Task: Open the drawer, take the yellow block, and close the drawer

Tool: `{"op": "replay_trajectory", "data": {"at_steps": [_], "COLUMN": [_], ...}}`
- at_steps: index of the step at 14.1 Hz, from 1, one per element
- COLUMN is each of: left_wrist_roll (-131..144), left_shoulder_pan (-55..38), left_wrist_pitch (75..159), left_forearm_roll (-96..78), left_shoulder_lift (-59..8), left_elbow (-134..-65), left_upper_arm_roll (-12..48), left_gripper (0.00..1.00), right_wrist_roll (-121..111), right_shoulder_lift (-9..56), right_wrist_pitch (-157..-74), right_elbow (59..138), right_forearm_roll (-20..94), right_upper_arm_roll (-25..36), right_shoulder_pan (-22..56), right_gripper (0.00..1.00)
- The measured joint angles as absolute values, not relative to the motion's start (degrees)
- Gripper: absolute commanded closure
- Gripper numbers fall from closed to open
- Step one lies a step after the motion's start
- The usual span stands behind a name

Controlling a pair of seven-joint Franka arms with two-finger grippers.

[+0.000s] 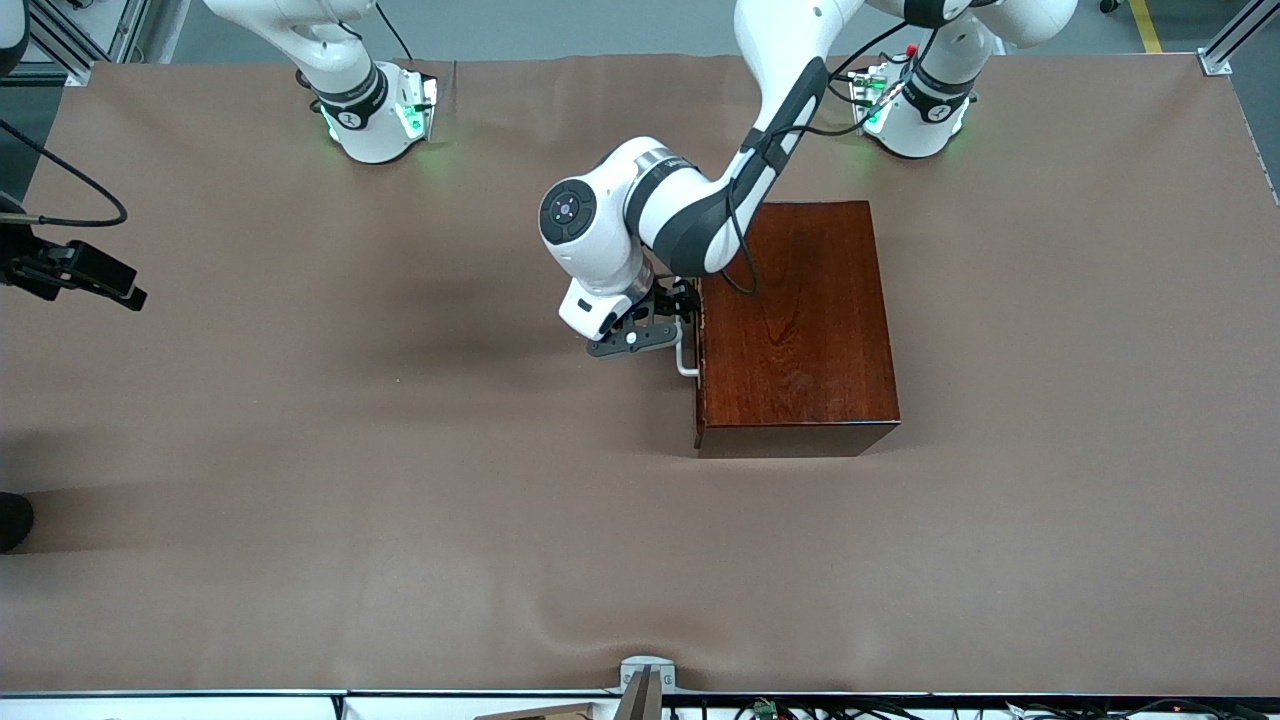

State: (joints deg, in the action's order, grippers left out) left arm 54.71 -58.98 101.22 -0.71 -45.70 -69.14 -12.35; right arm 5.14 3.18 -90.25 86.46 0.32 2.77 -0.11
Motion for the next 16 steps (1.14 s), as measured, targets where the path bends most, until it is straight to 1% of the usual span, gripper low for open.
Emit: {"op": "replay_trajectory", "data": {"at_steps": [10, 16], "left_wrist_roll": [59.4, 62.6], "left_shoulder_pan": [-58.7, -58.8], "left_wrist_pitch": [107.3, 112.7], "left_forearm_roll": [-0.7, -1.1], "left_shoulder_lift": [-46.0, -46.0], "left_elbow": [-69.5, -69.6], "left_upper_arm_roll": [-12.8, -10.9], "left_gripper": [0.0, 0.0], "right_wrist_roll": [0.8, 0.7], "right_shoulder_lift": [3.2, 3.2], "right_wrist_pitch": [-90.3, -90.3], "right_elbow": [86.5, 86.5], "right_forearm_roll": [0.3, 0.3], "right_upper_arm_roll": [2.8, 2.8], "right_shoulder_pan": [-0.1, -0.1], "right_gripper": [0.0, 0.0]}}
